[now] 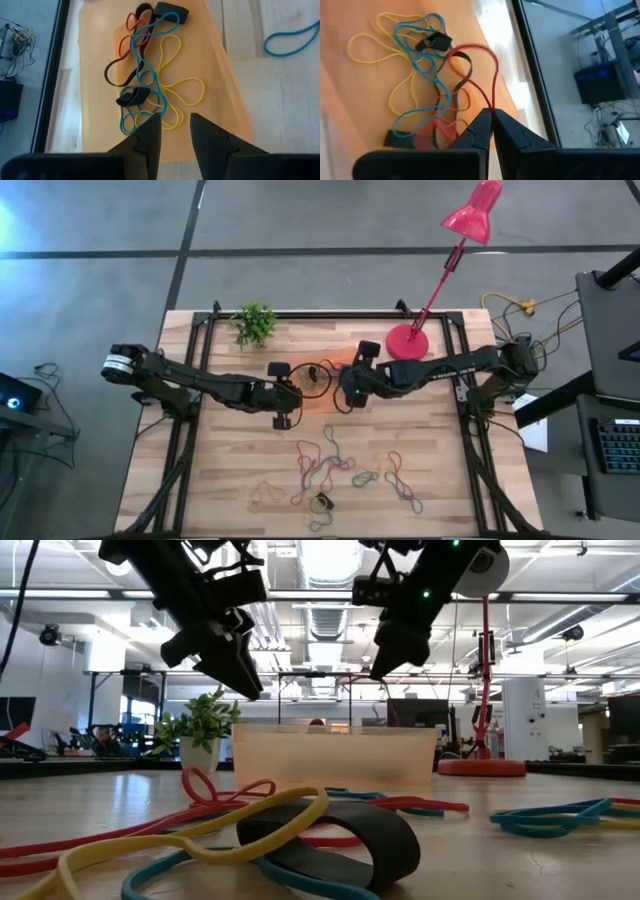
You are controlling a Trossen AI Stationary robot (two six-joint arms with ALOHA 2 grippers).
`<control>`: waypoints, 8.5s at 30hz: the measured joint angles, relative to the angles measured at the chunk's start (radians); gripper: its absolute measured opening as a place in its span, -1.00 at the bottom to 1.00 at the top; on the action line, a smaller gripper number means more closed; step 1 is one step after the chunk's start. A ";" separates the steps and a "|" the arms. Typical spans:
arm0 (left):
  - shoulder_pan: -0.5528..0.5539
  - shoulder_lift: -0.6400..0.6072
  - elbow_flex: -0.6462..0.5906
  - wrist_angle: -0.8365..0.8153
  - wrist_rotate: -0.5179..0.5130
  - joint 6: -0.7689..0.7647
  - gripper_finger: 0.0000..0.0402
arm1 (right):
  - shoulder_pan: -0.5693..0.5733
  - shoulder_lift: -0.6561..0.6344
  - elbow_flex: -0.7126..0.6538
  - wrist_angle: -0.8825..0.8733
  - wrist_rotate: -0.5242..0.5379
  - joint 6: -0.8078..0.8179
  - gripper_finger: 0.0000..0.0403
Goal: Pick and place rubber bands into bin
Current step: Put the red rubber band into the orange bin, then put the yellow rubber band into the orange bin
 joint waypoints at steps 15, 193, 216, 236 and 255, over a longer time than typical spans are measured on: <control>-0.006 -0.056 -0.057 -0.013 0.000 -0.068 -0.56 | -0.090 0.001 -0.097 0.128 -0.238 0.006 -0.61; 0.350 0.001 -0.044 0.384 0.291 0.425 -1.00 | 0.260 -0.023 -0.244 0.127 -0.229 0.216 -0.70; 0.308 0.020 -0.036 0.197 0.314 0.409 -0.40 | 0.260 -0.024 -0.256 0.128 -0.229 0.244 -0.72; -0.291 -0.211 -0.146 -0.068 0.322 -0.342 -0.38 | 0.260 -0.024 -0.329 0.228 -0.226 0.228 -0.72; -0.409 0.084 -0.138 -0.031 0.599 -0.784 -0.38 | 0.266 -0.038 -0.334 0.254 -0.238 0.212 -0.72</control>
